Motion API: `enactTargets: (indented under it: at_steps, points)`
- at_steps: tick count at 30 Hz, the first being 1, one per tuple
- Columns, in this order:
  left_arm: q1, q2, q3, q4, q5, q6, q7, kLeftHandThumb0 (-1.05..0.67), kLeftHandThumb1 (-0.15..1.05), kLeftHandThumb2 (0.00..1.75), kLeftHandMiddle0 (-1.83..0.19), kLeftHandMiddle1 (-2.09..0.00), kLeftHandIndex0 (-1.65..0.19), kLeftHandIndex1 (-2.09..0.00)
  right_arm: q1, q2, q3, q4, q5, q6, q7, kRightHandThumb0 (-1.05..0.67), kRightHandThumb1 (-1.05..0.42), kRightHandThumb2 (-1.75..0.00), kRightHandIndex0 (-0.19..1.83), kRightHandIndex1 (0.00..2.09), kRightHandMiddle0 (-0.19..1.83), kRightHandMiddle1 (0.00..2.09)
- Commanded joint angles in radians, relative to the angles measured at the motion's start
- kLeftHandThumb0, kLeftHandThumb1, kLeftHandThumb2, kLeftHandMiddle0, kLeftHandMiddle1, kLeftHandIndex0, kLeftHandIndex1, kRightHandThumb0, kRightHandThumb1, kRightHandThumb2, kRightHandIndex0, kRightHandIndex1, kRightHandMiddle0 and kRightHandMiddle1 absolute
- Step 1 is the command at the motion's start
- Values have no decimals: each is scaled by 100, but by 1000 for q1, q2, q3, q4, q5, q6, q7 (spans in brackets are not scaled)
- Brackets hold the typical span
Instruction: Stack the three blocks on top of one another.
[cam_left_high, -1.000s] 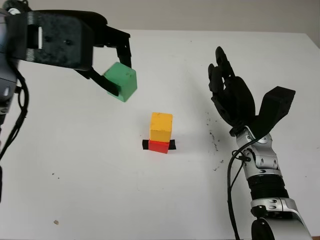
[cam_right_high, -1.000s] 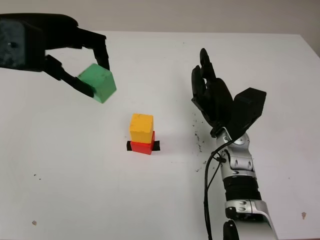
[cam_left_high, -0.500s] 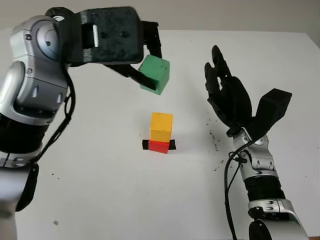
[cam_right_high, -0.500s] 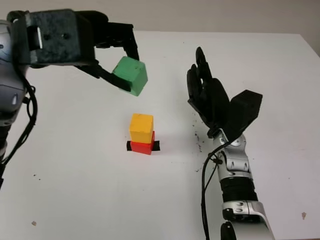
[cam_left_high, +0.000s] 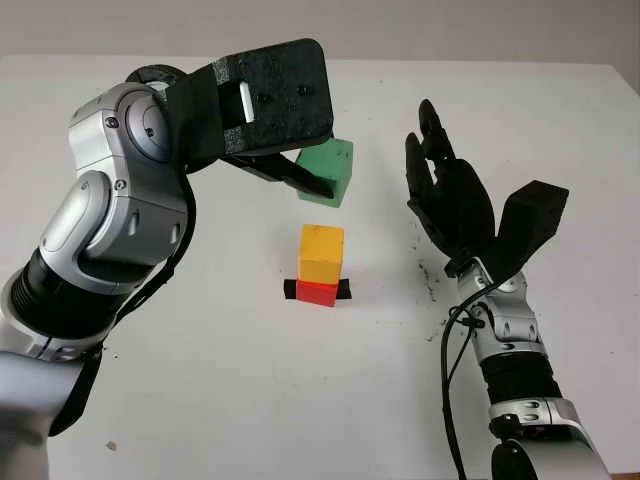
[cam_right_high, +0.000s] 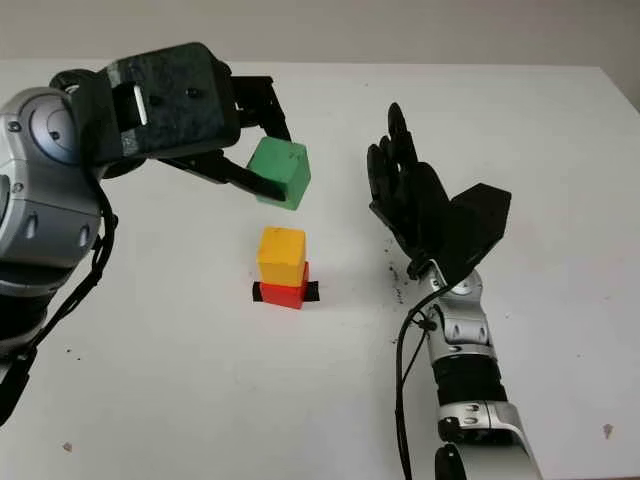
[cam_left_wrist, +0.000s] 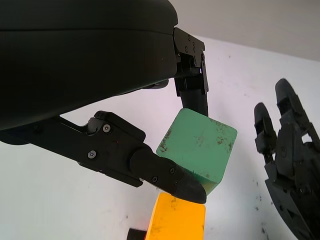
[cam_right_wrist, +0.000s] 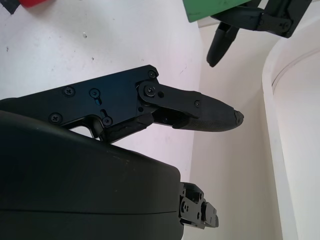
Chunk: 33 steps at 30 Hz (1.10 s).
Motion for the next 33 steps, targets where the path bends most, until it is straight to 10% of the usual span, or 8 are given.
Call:
enactTargets:
  at_steps: [1, 3, 7, 12, 22, 33]
  points:
    - [-37, 16, -10, -22, -10, 10, -16, -31, 105, 13, -22, -5, -27, -179, -12, 10, 5, 2, -7, -17, -8, -65, -105, -59, -19, 0, -19, 0]
    - [-49, 22, -16, -21, -17, 23, -30, -30, 105, 11, -30, -10, -28, -191, -11, 13, 6, 2, -10, -18, -12, -66, -105, -59, -19, 0, -19, 0]
    - [-106, 39, -38, 8, -37, 62, -73, -26, 104, 9, 8, -157, -26, -189, -9, 15, 5, 0, -5, -11, -9, -68, -105, -57, -19, 0, -19, 0]
    - [-185, 52, -84, 42, -62, 146, -112, -25, 104, 7, -11, -201, -26, -194, -7, 14, 5, 11, -8, -14, -5, -66, -105, -56, -19, 0, -19, 0]
    - [-210, 69, -119, 33, -116, 208, -73, -27, 104, 6, -1, -209, -22, -204, 3, 9, 10, -2, -20, -2, -16, -65, -105, -56, -19, 0, -19, 0]
    - [-176, 92, -150, 15, -151, 200, -27, -29, 105, 7, -35, -209, -25, -205, 6, 14, 8, 0, -8, -3, -9, -66, -105, -53, -19, 0, -19, 0]
